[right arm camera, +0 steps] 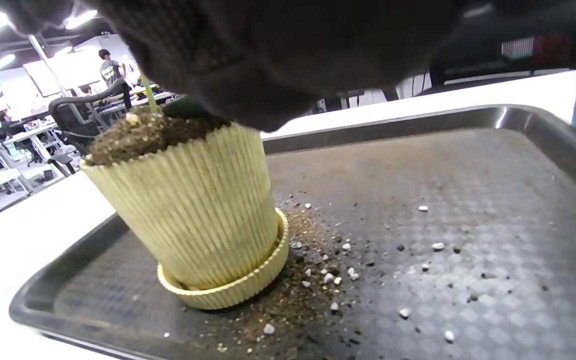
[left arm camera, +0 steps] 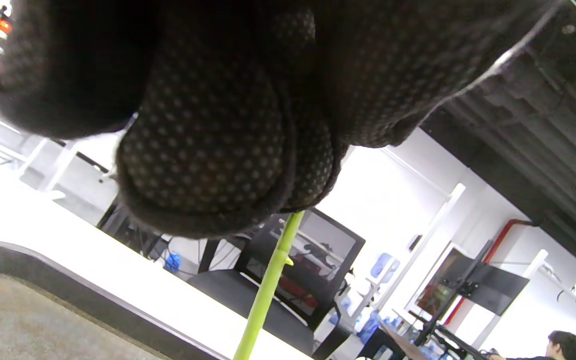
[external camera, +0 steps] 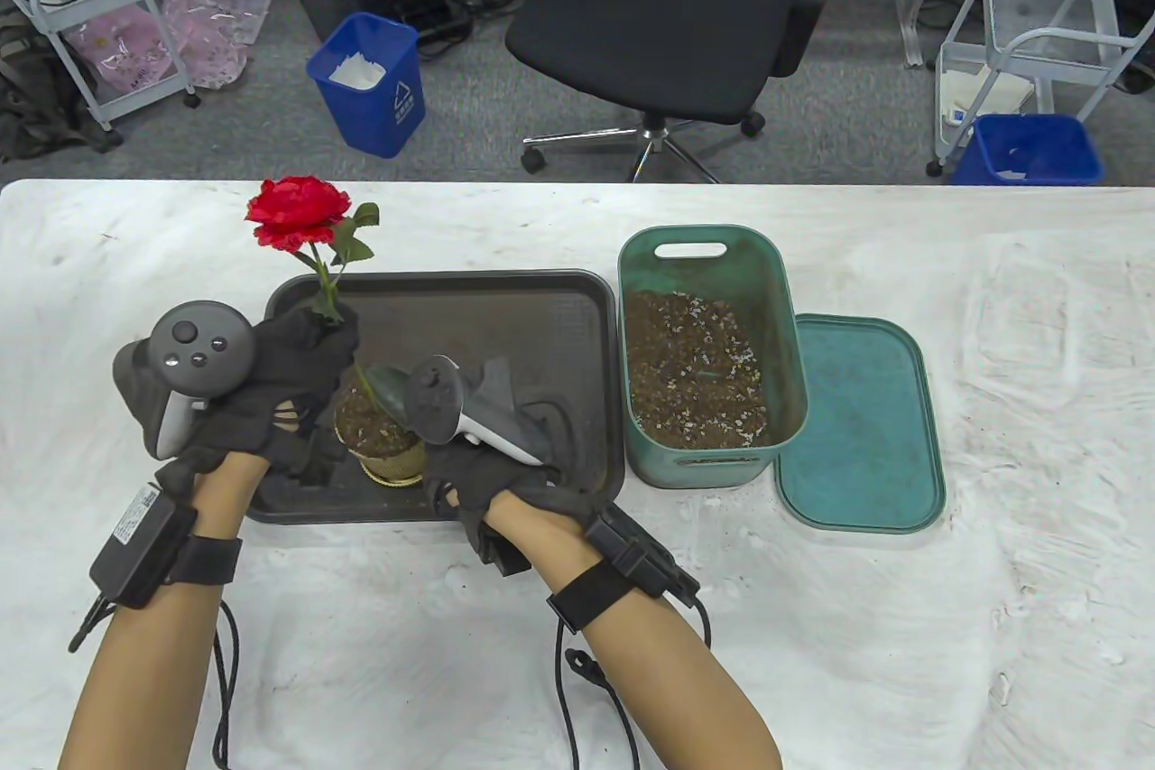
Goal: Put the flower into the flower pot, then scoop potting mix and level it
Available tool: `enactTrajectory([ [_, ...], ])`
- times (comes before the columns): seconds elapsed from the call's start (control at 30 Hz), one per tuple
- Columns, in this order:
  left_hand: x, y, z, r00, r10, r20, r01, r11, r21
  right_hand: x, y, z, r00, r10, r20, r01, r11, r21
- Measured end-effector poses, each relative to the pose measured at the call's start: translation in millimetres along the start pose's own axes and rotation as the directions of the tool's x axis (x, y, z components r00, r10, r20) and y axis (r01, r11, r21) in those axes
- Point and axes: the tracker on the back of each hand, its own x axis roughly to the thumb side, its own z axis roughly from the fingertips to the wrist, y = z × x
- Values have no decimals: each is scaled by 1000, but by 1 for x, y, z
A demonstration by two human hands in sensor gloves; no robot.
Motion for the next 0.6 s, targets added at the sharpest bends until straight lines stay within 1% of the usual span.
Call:
enactTrajectory([
  [0.03,0,0,-1,1000,1,-1,-1,1000,0,-3,0,1,1000,-23,4,23,1000,-1],
  [0.07,0,-1,-2,1000,2,-4,-2,1000,0,-8,2,4,997,-70,8,71,997,-25],
  [0.1,0,-3,-4,1000,10,-9,-10,1000,-2,-16,3,10,991,-131,29,133,987,-85],
  [0.13,0,-3,-5,1000,12,-11,-12,1000,-4,-21,3,14,987,-156,34,159,981,-116],
  [0.17,-1,-4,-7,1000,10,-15,-10,1000,-8,-29,3,22,981,-190,36,193,969,-156],
  [0.23,-2,-5,-12,1000,3,-26,-4,1000,-17,-41,2,39,977,-206,50,212,959,-187],
  [0.3,-3,-6,-15,999,10,-36,-10,1000,-20,-48,1,52,978,-192,81,205,957,-206],
  [0.33,-3,-8,-16,999,17,-41,-18,1000,-22,-49,1,58,974,-191,120,213,955,-207],
  [0.4,-2,-9,-18,999,15,-40,-16,1000,-27,-44,3,65,972,-163,167,196,959,-204],
  [0.47,-1,-9,-19,999,5,-39,-6,1000,-31,-36,7,66,973,-98,208,141,969,-201],
  [0.53,-1,-9,-20,999,5,-42,-7,999,-34,-28,11,62,977,-36,209,79,976,-205],
  [0.6,-1,-9,-19,999,4,-40,-5,999,-33,-21,15,58,979,9,205,29,983,-182],
])
